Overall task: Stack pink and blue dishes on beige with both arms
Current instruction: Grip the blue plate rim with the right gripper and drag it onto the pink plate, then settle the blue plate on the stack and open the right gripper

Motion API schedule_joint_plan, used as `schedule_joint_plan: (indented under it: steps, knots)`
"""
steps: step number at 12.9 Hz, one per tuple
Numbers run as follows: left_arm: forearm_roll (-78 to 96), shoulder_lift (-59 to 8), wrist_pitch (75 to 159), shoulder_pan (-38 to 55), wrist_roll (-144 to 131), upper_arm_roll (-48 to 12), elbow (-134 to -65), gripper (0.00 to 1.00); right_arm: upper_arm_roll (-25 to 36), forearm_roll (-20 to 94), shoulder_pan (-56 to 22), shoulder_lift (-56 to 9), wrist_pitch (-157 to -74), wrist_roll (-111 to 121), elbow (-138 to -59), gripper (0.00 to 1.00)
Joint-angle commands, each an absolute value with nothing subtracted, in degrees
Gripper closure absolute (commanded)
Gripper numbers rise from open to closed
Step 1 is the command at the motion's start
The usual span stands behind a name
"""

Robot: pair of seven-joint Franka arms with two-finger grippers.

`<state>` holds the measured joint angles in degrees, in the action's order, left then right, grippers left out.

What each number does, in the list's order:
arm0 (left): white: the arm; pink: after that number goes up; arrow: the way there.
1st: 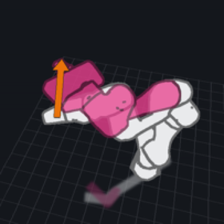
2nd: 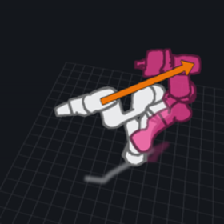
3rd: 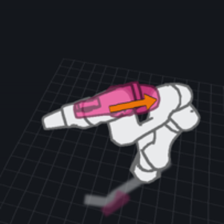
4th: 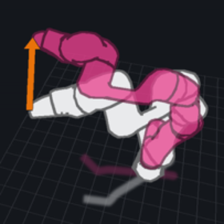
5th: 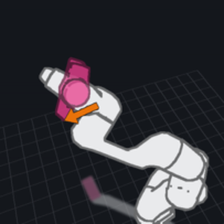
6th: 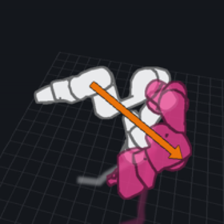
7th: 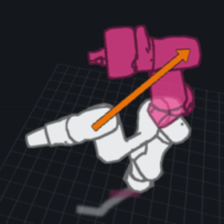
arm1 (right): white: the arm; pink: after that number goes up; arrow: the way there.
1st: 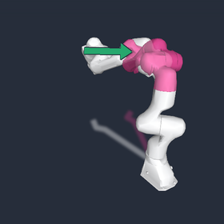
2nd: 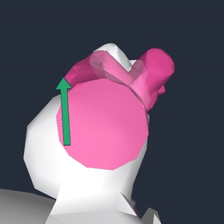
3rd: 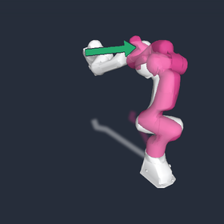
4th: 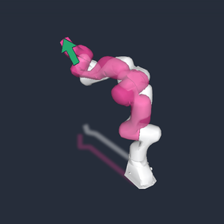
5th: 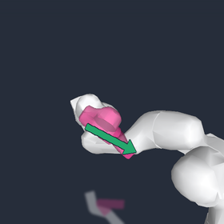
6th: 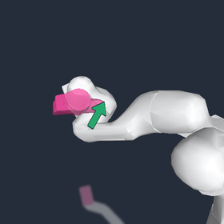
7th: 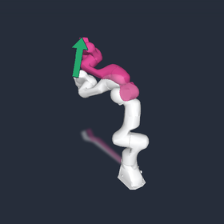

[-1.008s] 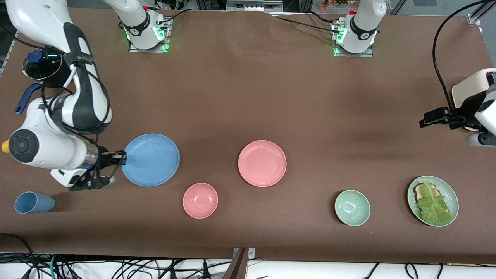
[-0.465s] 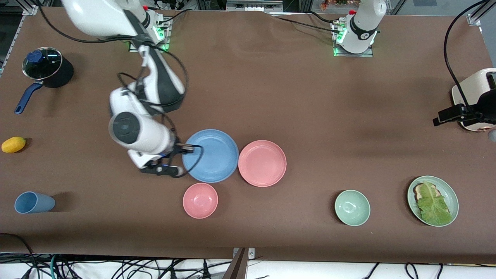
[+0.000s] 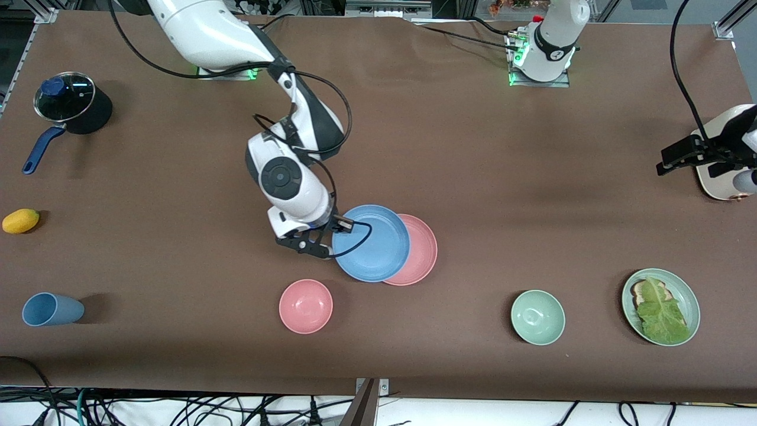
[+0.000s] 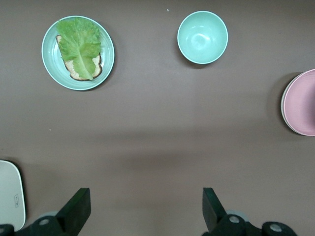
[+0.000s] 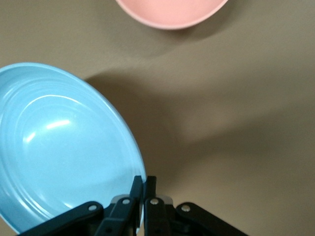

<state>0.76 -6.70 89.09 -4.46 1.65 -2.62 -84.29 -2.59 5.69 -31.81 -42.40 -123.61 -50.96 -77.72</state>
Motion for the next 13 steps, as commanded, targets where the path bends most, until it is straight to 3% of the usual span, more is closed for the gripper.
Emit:
schedule_joint_plan:
  steps: [1,7,13]
  knots:
    - [-1.49,-3.7,88.86,-6.24,-1.14,-5.62,-86.39,0.0,-2.37,6.24,-34.36,-46.13,-124.8,-57.2,-72.96,1.0]
    - [-0.97,-1.85,88.86,-5.54,-0.53,-5.63,-87.45,0.0,-2.29,6.15,-36.03,-50.27,-128.85,-60.03,-70.66,1.0]
    - [-0.53,-4.22,88.77,-5.36,-0.61,-5.89,-86.49,0.0,-2.29,6.24,-36.12,-51.33,-129.02,-60.03,-70.75,1.0]
